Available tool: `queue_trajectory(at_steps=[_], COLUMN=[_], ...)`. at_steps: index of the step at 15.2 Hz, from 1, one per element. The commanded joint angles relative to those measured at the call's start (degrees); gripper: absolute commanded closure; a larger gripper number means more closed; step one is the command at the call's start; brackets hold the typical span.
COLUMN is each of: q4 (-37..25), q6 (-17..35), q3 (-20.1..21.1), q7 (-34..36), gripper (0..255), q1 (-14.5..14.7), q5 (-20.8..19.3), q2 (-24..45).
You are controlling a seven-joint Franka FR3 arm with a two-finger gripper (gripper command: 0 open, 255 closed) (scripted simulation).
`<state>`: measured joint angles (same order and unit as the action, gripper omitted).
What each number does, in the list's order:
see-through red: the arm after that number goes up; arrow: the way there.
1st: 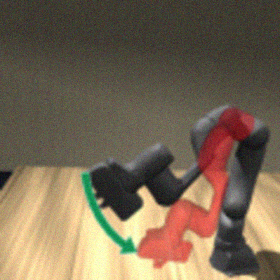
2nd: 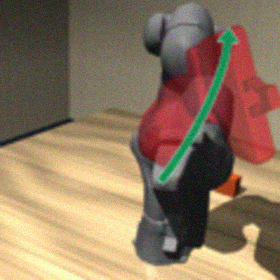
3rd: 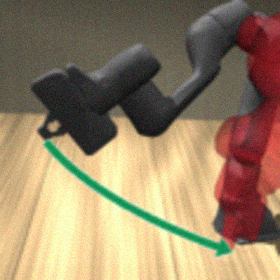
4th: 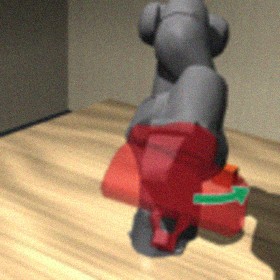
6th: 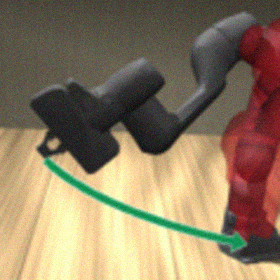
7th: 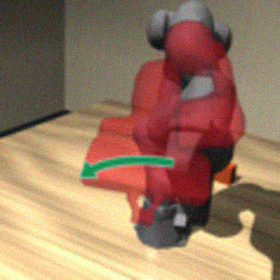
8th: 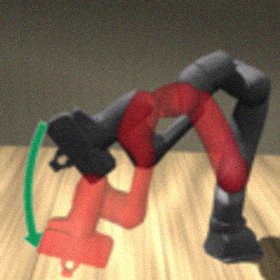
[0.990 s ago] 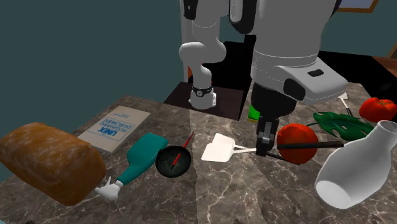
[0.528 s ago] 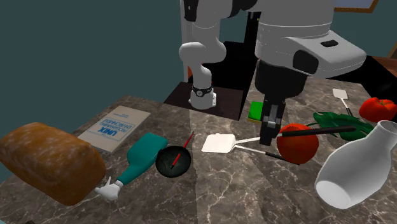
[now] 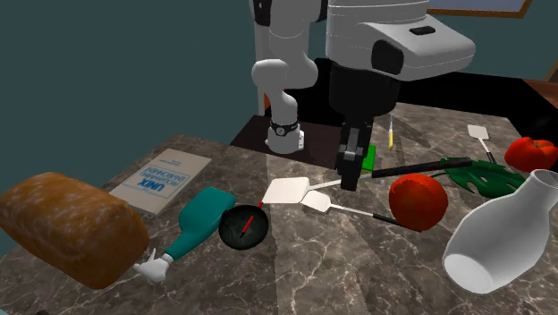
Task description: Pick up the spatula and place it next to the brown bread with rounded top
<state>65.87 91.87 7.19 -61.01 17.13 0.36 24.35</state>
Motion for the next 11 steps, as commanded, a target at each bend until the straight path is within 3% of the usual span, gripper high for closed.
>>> queue_trajectory(at_steps=[1,11], q4=[2.47,8.37], q6=[0.6,1.66], q3=[-0.61,-4.24], q7=[-2.51,-14.73], gripper=[255,255], q1=[-1.99,-10.84], q5=[0.52,2.4], q2=[-1.75,-5.94])
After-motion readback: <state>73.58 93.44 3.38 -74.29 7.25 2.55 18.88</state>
